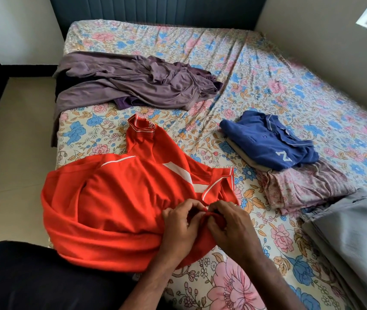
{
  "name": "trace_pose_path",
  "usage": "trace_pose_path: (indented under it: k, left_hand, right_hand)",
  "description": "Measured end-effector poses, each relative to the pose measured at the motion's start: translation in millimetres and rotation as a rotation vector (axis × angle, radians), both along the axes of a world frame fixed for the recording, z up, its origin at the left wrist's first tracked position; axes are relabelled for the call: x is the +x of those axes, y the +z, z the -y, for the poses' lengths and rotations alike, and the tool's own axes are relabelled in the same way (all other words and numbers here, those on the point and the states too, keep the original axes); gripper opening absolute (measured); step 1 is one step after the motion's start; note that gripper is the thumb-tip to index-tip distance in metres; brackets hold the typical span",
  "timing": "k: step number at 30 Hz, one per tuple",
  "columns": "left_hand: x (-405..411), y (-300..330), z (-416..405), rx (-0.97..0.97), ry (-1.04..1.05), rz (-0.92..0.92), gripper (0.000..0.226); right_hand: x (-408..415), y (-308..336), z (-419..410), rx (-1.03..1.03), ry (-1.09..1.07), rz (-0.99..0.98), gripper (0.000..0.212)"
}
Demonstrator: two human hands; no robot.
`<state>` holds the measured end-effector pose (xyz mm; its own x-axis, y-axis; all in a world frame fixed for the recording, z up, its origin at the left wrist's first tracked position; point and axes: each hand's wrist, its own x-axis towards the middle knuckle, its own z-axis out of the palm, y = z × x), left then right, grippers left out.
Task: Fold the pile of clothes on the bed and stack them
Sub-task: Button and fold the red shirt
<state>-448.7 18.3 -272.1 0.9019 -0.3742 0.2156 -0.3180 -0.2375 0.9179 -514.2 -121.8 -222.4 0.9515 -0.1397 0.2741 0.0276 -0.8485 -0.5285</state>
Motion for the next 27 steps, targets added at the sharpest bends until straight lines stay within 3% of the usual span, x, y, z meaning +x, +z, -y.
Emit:
trace_pose_path:
  k: [4,10,19,27]
  left_hand:
    - [0.4,-1.9,-1.0,-0.107,0.022,-0.113,0.015]
    - [2.9,2.5,-3.7,-0.161,-0.019,-0.259,0.011]
    - [-0.2,8.4,-4.4,-0.060,-0.041,-0.194,0.019]
    - [-3.4,2.8,-2.6,0.015,-0.023,-0.141,0.014]
  right_hand:
    - [-1.6,3.4,-2.4,-0.063,0.044,0.018,0.015]
    - [7.1,2.1,-3.2,0.047,-0.040,0.014,0.015]
    - [2.5,-15.0,-2.9,-0.080,-0.088,-0.033,0.023]
    - [4.6,-13.9,7.5,0.124,-0.055,-0.127,0.011]
